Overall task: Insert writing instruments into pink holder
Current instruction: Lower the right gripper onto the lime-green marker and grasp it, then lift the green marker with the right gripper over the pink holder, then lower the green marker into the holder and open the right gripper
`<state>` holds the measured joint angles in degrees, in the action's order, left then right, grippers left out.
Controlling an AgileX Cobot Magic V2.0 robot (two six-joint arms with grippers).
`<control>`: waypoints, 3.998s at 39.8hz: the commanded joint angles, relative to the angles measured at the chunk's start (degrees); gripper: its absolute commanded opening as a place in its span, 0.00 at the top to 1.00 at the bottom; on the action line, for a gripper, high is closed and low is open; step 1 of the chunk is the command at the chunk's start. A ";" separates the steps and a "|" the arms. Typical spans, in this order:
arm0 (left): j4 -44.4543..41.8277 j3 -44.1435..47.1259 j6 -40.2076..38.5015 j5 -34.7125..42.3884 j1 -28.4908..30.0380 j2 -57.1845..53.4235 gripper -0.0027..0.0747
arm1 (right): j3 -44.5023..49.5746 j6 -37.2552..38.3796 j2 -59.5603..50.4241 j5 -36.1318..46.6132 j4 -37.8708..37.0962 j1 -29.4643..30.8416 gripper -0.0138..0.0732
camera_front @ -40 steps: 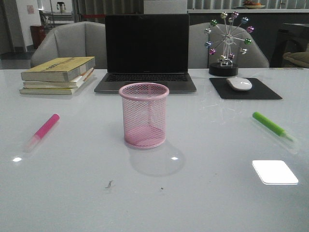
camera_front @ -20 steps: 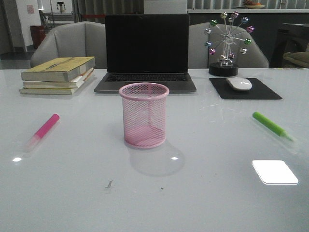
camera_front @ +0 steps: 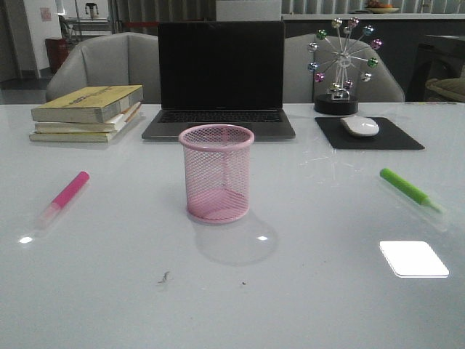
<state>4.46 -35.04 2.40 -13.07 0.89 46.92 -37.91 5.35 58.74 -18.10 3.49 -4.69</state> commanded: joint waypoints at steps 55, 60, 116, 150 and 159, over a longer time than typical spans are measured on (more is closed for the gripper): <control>0.48 -2.01 -0.24 4.88 0.11 -0.24 0.32 | -47.28 -0.03 56.03 -27.18 -6.32 -0.16 0.28; 0.48 -2.01 -0.24 4.88 0.11 -0.24 0.32 | -47.28 -0.03 56.03 -26.45 -6.32 -0.16 0.28; 0.48 -2.01 -0.24 4.88 0.11 -0.24 0.32 | -41.08 0.02 30.03 6.62 -2.44 -10.43 0.78; 0.48 -2.01 -0.24 5.94 0.11 -0.24 0.32 | -33.77 0.02 42.86 29.51 -2.49 -28.15 0.78; 0.38 -2.01 -0.24 6.73 0.11 -0.24 0.32 | -33.76 0.02 46.52 31.74 -2.49 -28.15 0.78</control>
<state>4.46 -35.04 2.40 -11.59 0.89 46.92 -70.14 5.46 107.17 7.18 1.08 -33.00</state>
